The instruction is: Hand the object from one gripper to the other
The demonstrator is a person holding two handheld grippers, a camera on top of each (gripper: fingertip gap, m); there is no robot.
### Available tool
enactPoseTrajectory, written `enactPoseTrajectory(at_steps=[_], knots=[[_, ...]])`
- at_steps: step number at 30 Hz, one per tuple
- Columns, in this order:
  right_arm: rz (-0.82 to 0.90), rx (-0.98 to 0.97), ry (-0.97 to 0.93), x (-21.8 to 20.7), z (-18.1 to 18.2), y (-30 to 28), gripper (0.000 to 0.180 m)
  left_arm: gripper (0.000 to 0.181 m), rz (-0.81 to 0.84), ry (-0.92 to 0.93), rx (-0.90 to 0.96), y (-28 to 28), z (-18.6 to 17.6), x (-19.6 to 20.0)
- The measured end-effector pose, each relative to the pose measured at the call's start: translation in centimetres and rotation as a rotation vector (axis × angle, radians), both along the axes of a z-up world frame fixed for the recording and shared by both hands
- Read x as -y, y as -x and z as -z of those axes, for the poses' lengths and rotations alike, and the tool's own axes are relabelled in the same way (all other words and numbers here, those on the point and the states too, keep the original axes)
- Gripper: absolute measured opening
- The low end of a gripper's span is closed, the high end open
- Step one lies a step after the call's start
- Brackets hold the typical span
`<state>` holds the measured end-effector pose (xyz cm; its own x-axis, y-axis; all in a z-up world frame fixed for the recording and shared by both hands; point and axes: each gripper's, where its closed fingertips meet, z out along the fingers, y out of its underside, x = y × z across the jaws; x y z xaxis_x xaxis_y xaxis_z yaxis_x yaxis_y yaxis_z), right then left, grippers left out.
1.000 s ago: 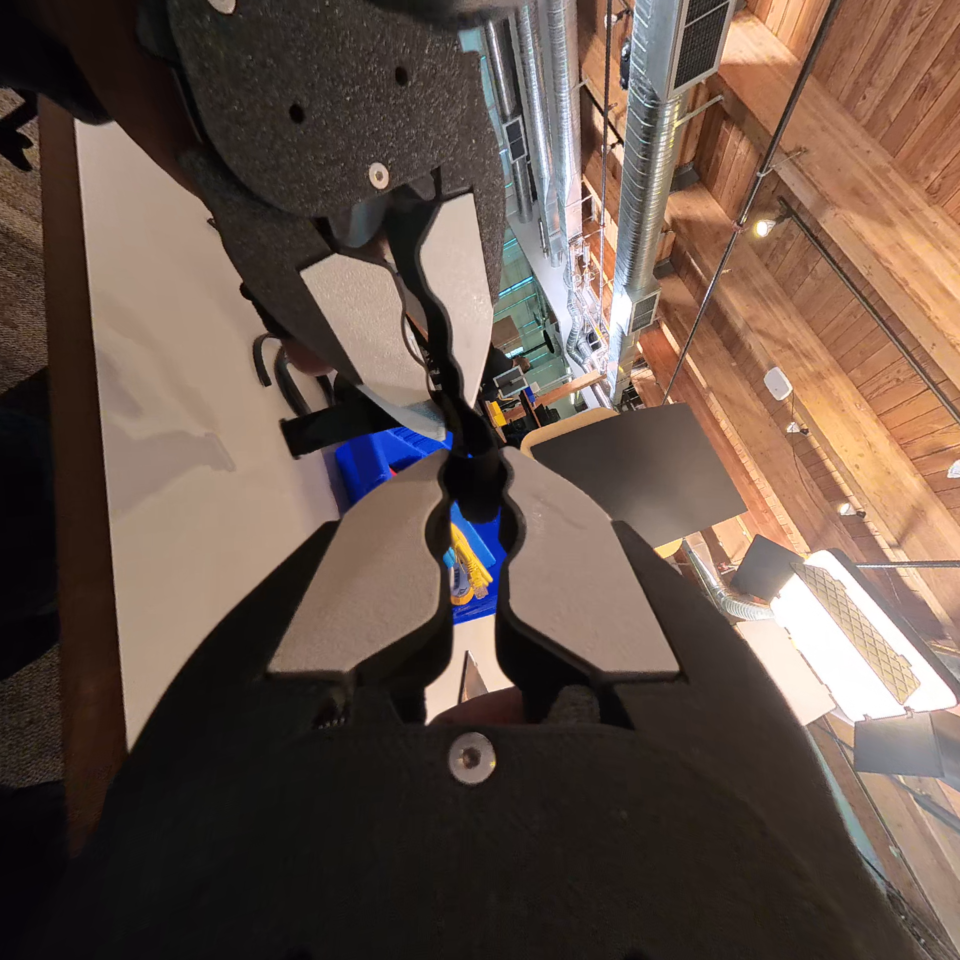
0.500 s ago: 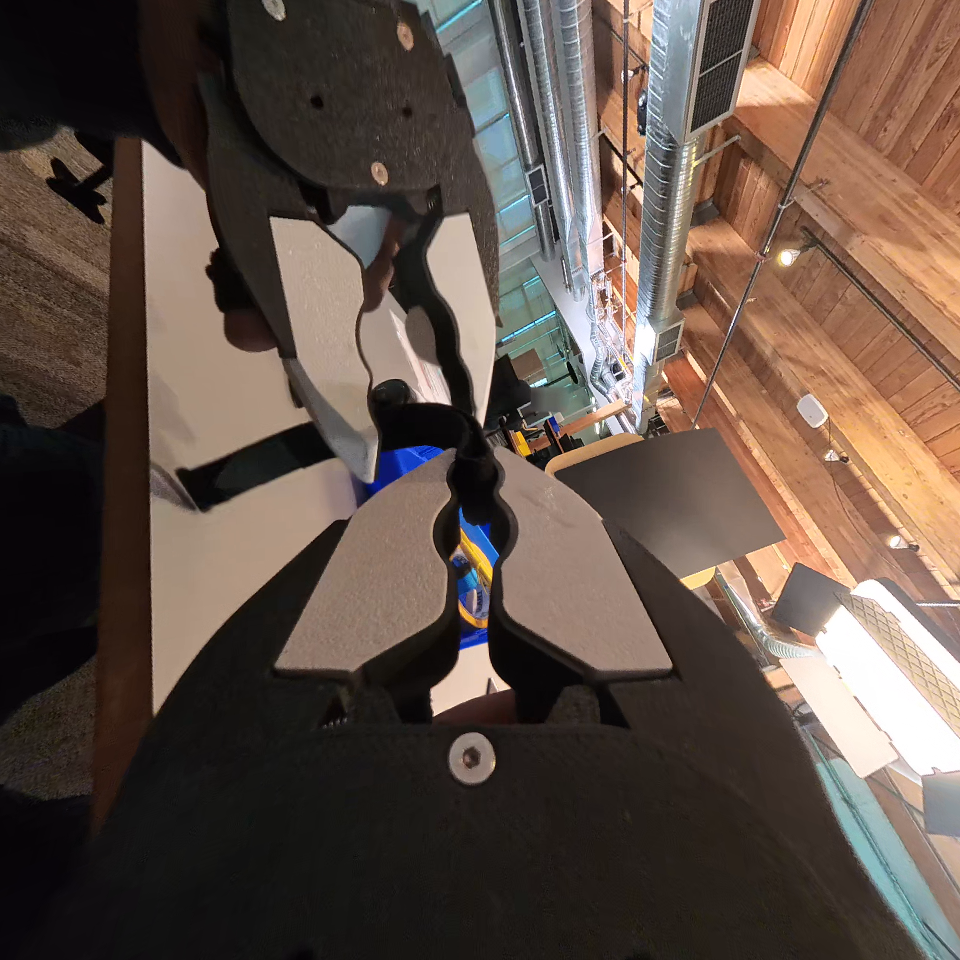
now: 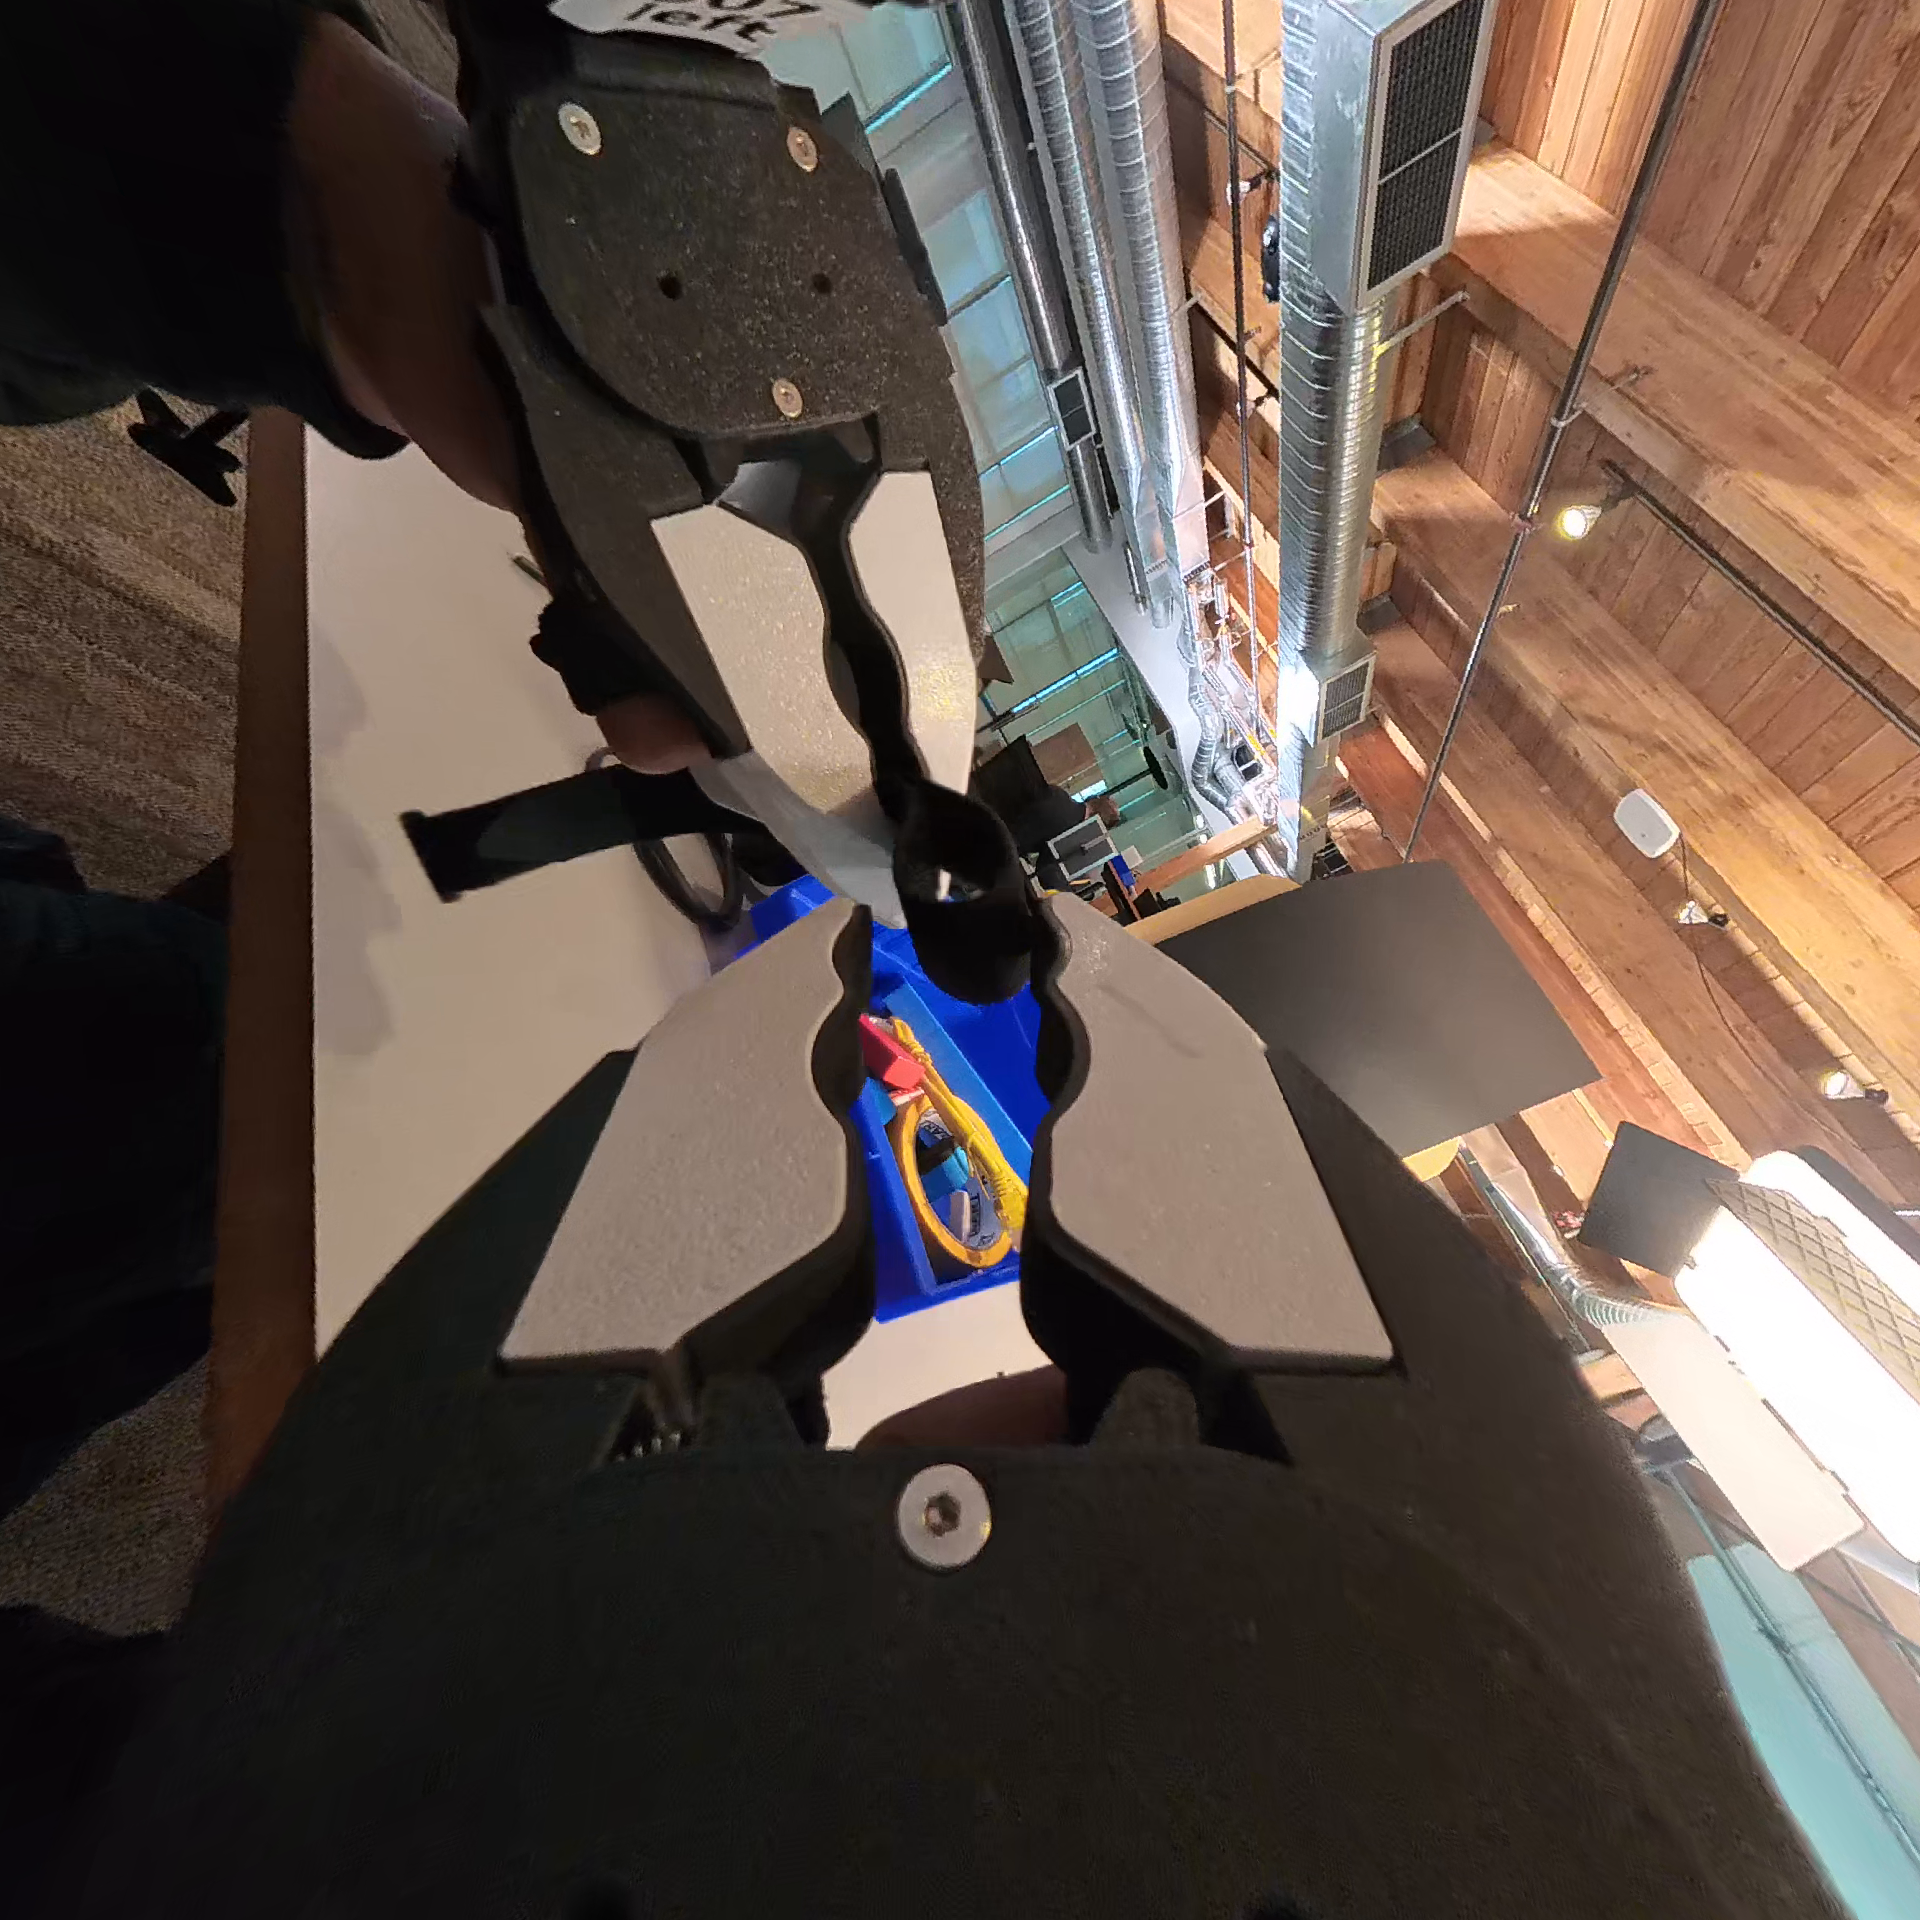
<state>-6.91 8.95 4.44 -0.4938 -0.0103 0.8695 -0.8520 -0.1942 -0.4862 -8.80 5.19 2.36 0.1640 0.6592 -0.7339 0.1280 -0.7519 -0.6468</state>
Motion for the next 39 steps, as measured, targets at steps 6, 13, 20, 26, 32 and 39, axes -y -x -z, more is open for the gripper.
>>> enactPoseTrajectory(at_steps=[6, 13, 20, 26, 32, 39], knots=[[0.032, -0.009, 0.000, 0.1, -0.1, 0.5, 0.008, 0.007, 0.009, 0.001, 0.036, -0.1, 0.7, 0.0], [0.029, 0.045, 0.027, 0.0, -0.6, 1.2, 0.005, 0.030, 0.030, -0.094, 0.078, -0.5, 1.7, 1.2], [0.038, 0.096, 0.003, 0.7, 0.1, 2.0, 0.007, 0.015, 0.015, -0.155, 0.086, 0.3, 2.9, 2.6], [0.028, 0.232, -0.079, 1.6, 1.3, 2.5, 0.023, 0.005, -0.129, -0.124, -0.020, 0.2, 1.4, 5.8], [0.018, 0.458, -0.111, 1.6, 1.1, 5.1, 0.026, 0.005, -0.242, -0.290, -0.102, -0.7, -0.6, 9.5], [0.038, 0.636, -0.137, 2.0, 1.9, 8.9, 0.025, 0.005, -0.227, -0.610, -0.220, -0.4, -4.2, 14.2]])
